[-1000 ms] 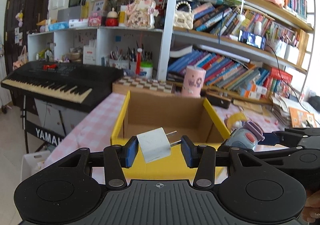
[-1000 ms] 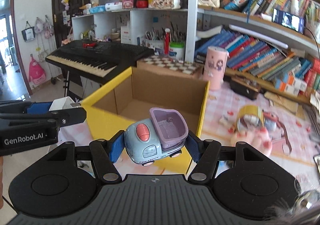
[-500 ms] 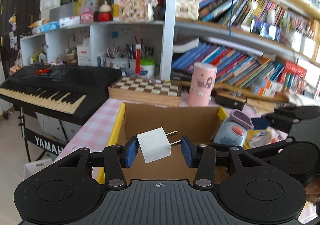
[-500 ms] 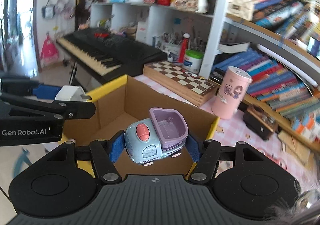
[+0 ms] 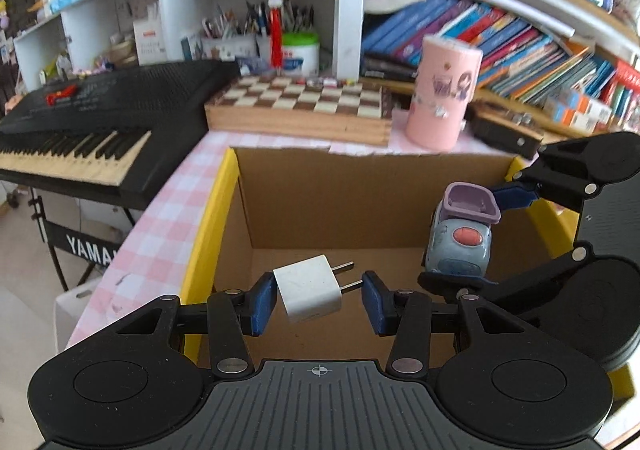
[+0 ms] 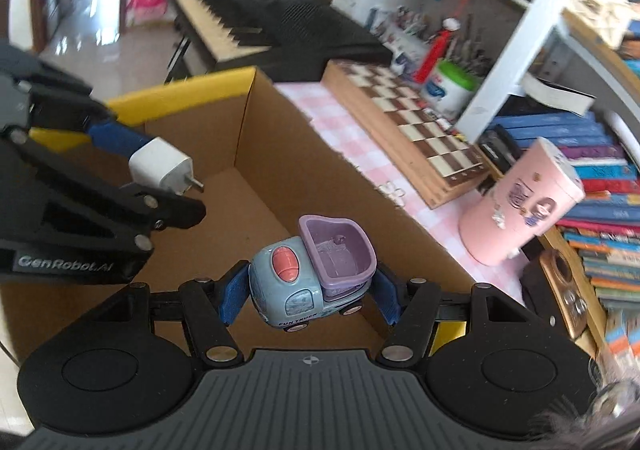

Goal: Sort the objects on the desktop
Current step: 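Open both grippers to drop the plug and truck into the box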

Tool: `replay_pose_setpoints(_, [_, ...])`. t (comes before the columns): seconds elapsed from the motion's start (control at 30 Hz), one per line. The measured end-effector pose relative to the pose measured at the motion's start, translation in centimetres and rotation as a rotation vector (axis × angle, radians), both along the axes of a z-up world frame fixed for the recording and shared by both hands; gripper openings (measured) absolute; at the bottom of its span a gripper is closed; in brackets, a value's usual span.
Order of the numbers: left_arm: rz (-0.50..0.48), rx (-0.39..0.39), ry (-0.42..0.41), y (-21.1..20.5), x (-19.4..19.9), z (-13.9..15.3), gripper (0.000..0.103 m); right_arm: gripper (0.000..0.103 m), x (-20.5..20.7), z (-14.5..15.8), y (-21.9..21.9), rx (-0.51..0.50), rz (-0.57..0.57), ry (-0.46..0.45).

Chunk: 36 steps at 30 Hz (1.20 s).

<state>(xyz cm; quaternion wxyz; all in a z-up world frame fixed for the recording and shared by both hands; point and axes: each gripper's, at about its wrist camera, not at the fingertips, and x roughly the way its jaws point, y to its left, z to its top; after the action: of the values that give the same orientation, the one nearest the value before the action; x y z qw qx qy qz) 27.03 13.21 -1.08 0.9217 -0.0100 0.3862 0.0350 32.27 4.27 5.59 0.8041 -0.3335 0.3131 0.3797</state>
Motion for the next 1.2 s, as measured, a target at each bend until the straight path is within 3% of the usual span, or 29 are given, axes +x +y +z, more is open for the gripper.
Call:
replay_pose_setpoints(0.37, [-0.071, 0.029, 0.128, -1.3, 1.9, -0.9, 0.046, 0.062, 0.5, -2.6, 2.2, -0.193, 0.128, 0.095])
replay_pose_setpoints(0.57, [-0.091, 0.020, 0.126, -1.3, 1.6, -0.9, 0.048, 0.062, 0.1, -2.7, 2.1, -0.189, 0.126, 0.090])
replay_pose_setpoints(0.6, [-0.089, 0.018, 0.118, -1.3, 1.5, -0.9, 0.048, 0.062, 0.0, -2.6, 2.0, -0.177, 0.122, 0.088])
replay_pose_setpoints(0.73, [-0.063, 0.016, 0.074, -1.1, 0.8, -0.2, 0.055, 0.084, -0.6, -1.7, 1.1, -0.106, 0.100, 0.040])
replay_pose_setpoints(0.97, [-0.050, 0.046, -0.120, -1.5, -3.1, 3.6, 0.071, 0.084, -1.8, 1.9, -2.0, 0.077, -0.019, 0.007])
replay_pose_setpoints(1.2, [-0.004, 0.031, -0.262, -1.5, -7.1, 7.3, 0.084, 0.083, -6.8, 6.5, -5.9, 0.292, -0.096, -0.104])
